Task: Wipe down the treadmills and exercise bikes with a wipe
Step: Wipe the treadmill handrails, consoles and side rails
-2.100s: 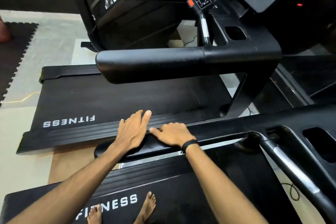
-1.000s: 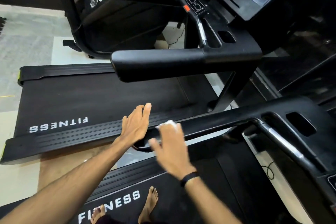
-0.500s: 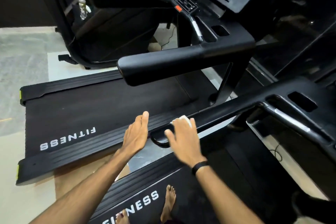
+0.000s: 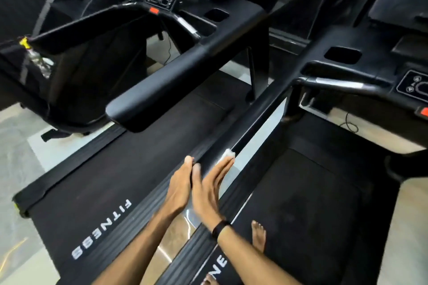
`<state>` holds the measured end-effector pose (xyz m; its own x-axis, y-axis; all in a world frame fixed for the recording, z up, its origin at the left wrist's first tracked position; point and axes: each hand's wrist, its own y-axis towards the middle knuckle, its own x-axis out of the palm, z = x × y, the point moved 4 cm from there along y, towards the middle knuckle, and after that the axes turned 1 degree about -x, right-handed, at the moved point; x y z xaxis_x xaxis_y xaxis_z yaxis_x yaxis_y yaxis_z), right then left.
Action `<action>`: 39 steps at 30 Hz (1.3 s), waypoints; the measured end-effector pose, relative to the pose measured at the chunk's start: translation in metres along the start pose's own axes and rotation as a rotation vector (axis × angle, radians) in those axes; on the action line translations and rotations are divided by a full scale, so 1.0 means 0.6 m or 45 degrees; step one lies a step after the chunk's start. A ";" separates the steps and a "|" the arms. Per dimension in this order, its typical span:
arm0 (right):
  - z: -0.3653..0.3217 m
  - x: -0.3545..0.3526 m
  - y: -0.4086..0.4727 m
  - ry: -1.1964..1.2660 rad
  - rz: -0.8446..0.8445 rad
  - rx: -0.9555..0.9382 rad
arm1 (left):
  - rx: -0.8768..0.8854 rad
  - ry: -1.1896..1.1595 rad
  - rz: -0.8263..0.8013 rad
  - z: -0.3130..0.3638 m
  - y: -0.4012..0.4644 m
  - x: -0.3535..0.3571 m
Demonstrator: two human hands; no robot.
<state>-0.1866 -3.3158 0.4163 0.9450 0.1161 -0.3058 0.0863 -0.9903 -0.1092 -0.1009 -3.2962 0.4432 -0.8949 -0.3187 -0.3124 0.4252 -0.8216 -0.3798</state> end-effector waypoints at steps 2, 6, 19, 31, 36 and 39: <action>0.004 -0.015 0.063 0.453 0.160 0.273 | 0.014 0.023 -0.072 0.004 -0.006 0.003; 0.109 0.015 0.093 0.798 0.071 0.630 | -0.040 0.067 -0.094 0.005 -0.002 0.009; 0.072 -0.056 0.159 0.838 0.008 0.670 | -0.056 -0.071 -0.214 0.070 0.021 0.058; 0.053 -0.174 0.335 0.998 -0.022 0.697 | 0.017 0.306 -0.260 0.150 0.087 0.166; 0.057 -0.121 0.266 1.006 -0.256 0.811 | 0.219 0.499 -0.311 0.178 0.149 0.221; 0.005 -0.162 0.317 0.898 -0.029 0.536 | 0.219 0.602 -0.313 0.194 0.184 0.249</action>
<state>-0.2632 -3.5152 0.4227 0.9329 -0.0783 0.3516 0.1151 -0.8601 -0.4970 -0.2034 -3.4897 0.4557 -0.7899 0.1058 -0.6041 0.1484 -0.9228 -0.3556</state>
